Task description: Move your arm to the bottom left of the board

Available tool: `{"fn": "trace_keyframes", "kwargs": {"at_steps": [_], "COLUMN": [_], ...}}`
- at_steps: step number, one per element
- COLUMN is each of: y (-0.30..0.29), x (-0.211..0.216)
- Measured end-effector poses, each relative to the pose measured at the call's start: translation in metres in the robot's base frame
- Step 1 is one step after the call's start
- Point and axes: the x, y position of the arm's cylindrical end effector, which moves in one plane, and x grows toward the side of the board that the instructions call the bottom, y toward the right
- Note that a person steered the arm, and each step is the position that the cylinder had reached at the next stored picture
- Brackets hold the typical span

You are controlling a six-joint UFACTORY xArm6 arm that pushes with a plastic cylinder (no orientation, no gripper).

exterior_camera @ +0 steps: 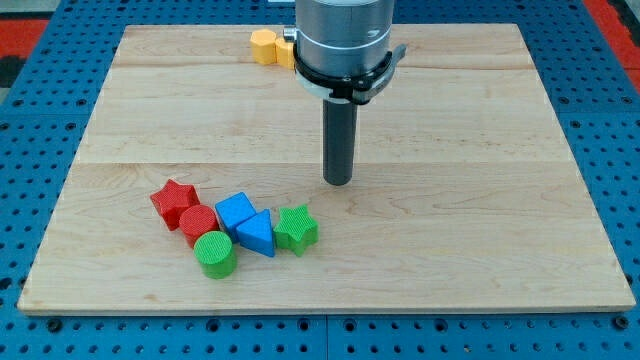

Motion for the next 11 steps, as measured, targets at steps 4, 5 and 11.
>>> {"fn": "trace_keyframes", "kwargs": {"at_steps": [4,5,11], "y": [-0.101,-0.102,-0.271], "x": [-0.061,-0.062,0.039]}}
